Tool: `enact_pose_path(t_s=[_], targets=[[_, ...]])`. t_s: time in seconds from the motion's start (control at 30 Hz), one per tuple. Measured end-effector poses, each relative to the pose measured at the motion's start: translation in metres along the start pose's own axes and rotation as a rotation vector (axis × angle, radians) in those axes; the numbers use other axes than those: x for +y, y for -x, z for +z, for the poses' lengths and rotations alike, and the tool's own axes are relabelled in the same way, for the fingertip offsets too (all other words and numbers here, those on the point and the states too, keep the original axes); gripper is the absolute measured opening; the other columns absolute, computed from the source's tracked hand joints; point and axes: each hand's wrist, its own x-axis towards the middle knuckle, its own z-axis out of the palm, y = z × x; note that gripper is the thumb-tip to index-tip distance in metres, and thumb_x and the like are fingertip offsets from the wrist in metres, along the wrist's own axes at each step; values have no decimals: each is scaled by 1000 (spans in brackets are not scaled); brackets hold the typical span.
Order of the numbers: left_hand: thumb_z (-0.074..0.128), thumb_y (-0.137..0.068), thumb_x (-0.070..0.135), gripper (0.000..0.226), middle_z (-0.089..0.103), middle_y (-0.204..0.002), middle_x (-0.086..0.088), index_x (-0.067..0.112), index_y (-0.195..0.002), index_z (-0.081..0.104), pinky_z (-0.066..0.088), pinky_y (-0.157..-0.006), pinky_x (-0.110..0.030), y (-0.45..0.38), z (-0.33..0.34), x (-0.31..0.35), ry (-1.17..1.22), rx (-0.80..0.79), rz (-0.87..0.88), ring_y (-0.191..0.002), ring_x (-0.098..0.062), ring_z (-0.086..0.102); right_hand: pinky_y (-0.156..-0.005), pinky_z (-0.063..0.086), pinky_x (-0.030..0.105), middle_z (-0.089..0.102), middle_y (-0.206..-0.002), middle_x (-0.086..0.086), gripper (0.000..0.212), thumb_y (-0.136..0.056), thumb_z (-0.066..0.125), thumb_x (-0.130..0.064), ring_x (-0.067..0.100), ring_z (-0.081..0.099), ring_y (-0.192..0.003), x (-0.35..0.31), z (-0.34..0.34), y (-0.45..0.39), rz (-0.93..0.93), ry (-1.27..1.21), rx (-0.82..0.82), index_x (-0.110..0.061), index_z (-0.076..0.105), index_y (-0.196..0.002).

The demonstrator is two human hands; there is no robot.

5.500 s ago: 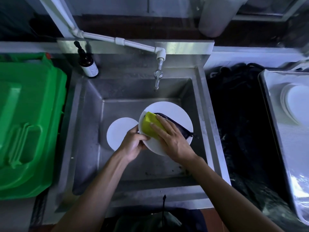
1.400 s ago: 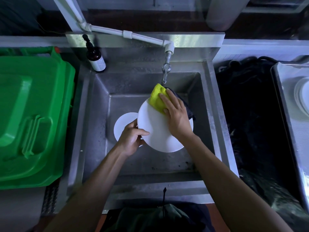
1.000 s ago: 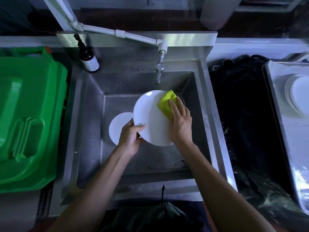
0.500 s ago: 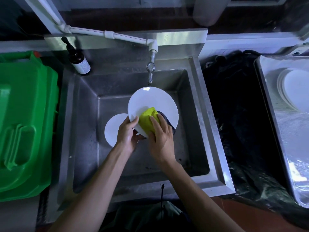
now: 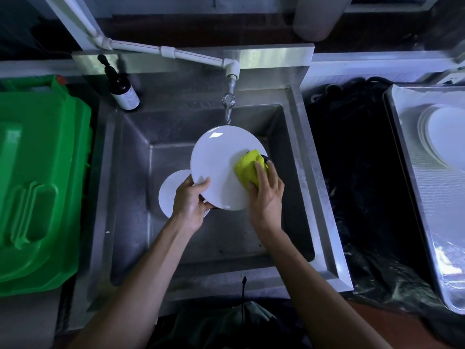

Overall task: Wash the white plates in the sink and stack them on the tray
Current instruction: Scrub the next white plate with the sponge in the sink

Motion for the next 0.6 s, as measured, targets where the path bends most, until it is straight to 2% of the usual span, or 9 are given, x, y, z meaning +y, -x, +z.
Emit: enact_pose_path(t_s=[0.1, 0.2, 0.3, 0.37, 0.47, 0.57, 0.6], targets=[[62, -93, 4, 26, 75, -111, -3, 17, -114, 70, 61, -78, -49, 1, -2, 1, -24, -19, 3, -93, -21, 72, -106, 40, 53, 24, -162, 5, 49, -103, 49, -19, 34, 34, -132, 5, -3, -11, 28, -5, 14, -23, 39, -150], [67, -84, 6, 27, 74, -105, -3, 15, -109, 70, 56, -77, -48, 2, -5, 4, -73, -35, 10, -93, -26, 66, -103, 40, 48, 25, -161, 5, 54, -101, 52, -21, 35, 41, -127, 8, -8, -21, 31, -11, 21, -26, 36, -152], [70, -73, 11, 35, 72, -106, -9, 11, -108, 69, 53, -86, -60, 0, -10, 10, -143, -45, 1, -97, -31, 63, -102, 41, 43, 29, -159, 6, 59, -97, 58, -19, 33, 45, -128, 11, -14, -34, 39, -71, 13, -26, 36, -152], [71, -72, 11, 39, 73, -112, -14, 7, -110, 69, 52, -88, -64, -2, -15, 14, -198, -60, -10, -102, -35, 65, -102, 39, 34, 34, -157, 4, 61, -95, 62, -21, 26, 43, -132, 13, -20, -43, 45, -128, 2, -28, 38, -151], [72, -71, 11, 31, 75, -110, -12, 14, -101, 73, 57, -82, -58, -4, -21, 20, -267, -97, -17, -100, -34, 69, -101, 31, 20, 44, -151, 1, 65, -90, 68, -20, 16, 42, -133, 15, -27, -57, 28, -188, -31, -28, 42, -149], [71, -70, 10, 34, 75, -107, -12, 13, -104, 71, 57, -80, -53, -6, -24, 27, -359, -150, -35, -94, -32, 70, -100, 27, 5, 49, -147, 0, 67, -88, 71, -16, 12, 43, -131, 16, -31, -66, -31, -211, -73, -26, 44, -148], [71, -69, 11, 33, 76, -104, -12, 13, -102, 71, 57, -76, -49, -6, -24, 30, -387, -168, -41, -91, -31, 70, -99, 28, 5, 49, -147, 0, 67, -88, 71, -16, 12, 44, -131, 16, -32, -68, -51, -214, -95, -25, 45, -148]])
